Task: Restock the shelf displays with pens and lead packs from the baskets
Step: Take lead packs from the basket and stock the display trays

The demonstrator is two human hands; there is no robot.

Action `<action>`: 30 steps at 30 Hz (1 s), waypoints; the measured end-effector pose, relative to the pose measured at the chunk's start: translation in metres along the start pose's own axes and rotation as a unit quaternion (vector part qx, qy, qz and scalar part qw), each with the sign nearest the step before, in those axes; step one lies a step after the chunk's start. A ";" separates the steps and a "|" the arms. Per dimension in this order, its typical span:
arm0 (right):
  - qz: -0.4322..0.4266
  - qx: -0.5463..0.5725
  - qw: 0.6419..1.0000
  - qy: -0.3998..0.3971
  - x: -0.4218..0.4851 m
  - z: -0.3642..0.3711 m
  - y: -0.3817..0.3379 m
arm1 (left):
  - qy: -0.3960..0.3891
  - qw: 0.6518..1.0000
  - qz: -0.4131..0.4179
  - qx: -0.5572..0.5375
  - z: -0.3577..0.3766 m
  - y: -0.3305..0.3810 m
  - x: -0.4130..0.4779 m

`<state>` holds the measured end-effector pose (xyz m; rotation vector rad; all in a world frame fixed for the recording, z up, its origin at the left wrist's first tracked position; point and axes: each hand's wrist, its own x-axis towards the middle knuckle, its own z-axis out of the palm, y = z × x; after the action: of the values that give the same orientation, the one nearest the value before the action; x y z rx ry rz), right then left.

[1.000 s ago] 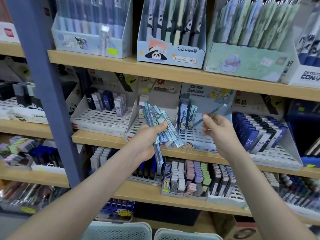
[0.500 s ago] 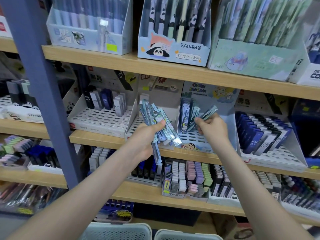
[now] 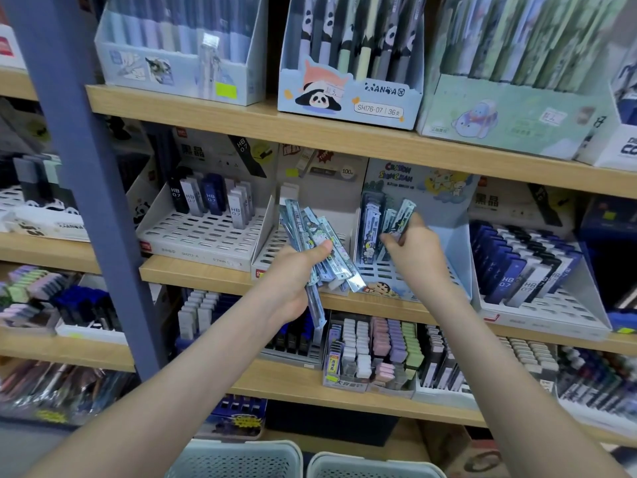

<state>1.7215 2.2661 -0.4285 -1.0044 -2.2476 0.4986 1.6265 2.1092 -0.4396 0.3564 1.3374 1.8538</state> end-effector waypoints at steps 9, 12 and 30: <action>-0.030 0.001 1.000 -0.009 -0.013 0.014 0.005 | -0.002 1.000 0.013 -0.004 0.004 -0.003 0.000; -0.107 -0.033 0.994 0.013 -0.016 0.014 0.009 | -0.017 1.000 0.013 -0.005 0.007 -0.004 -0.002; -0.097 0.130 0.963 -0.214 -0.061 -0.026 -0.021 | -0.053 0.997 0.037 0.029 0.015 -0.014 -0.010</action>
<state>1.7596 2.2082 -0.4208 -0.5713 -2.5326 0.9697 1.6484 2.1132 -0.4445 0.5342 1.3243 1.8330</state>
